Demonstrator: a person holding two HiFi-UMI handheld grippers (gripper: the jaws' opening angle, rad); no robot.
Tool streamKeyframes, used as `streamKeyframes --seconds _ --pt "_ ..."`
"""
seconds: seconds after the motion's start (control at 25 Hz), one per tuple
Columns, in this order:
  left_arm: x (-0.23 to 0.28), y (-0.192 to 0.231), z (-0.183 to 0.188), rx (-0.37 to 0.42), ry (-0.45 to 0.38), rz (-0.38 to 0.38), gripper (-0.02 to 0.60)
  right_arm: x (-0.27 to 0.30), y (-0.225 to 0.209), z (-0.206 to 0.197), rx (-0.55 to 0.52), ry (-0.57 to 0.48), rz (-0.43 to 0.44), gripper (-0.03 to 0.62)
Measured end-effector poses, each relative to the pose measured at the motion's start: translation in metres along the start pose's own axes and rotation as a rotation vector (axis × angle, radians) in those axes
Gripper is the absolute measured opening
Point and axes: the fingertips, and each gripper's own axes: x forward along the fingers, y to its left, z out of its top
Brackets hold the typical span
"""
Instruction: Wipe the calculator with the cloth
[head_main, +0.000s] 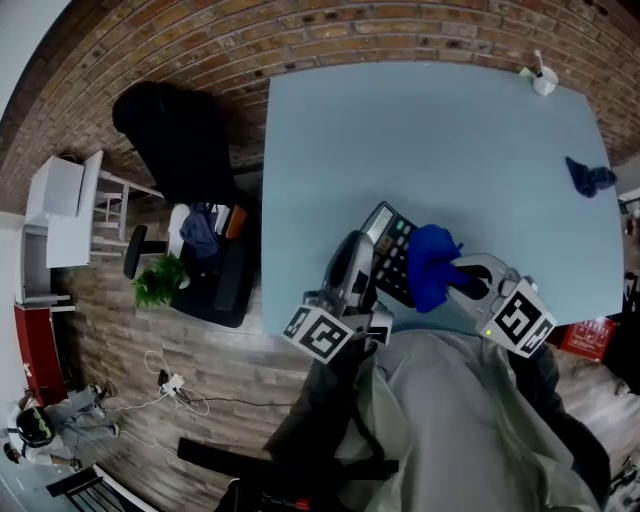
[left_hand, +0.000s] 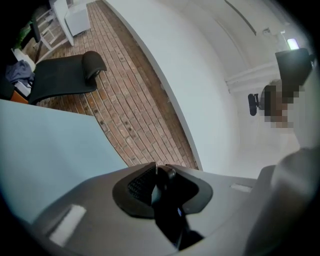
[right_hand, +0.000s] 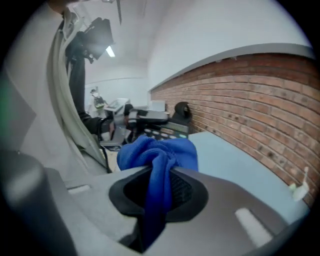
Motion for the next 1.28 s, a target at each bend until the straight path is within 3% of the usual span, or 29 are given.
streamKeyframes --seconds 0.04,0.12,0.32,0.72,0.92,1.12,1.28 --pt "-0.001 0.003 0.003 -0.008 -0.017 0.013 0.063 -0.002 -0.007 -0.003 0.002 0.017 -0.039 0.052" --pt "-0.004 0.009 0.009 -0.035 -0.064 0.045 0.063 -0.002 0.000 0.004 -0.029 0.016 -0.035 0.051" --pt "-0.004 0.018 0.021 -0.056 -0.148 0.110 0.058 0.009 0.068 0.034 -0.189 0.044 0.175 0.051" --pt "-0.006 0.016 0.019 -0.085 -0.160 0.129 0.061 0.016 0.041 0.015 -0.384 0.190 0.011 0.051" --pt "-0.006 0.010 0.024 -0.076 -0.174 0.102 0.061 0.018 0.049 0.022 -0.490 0.233 0.012 0.051" --pt "-0.002 -0.007 0.022 -0.013 -0.138 0.046 0.058 0.012 0.063 0.045 -0.459 0.158 0.154 0.051" --pt "0.007 -0.031 0.006 0.068 -0.081 -0.017 0.057 0.016 0.051 0.062 -0.466 0.128 0.081 0.051"
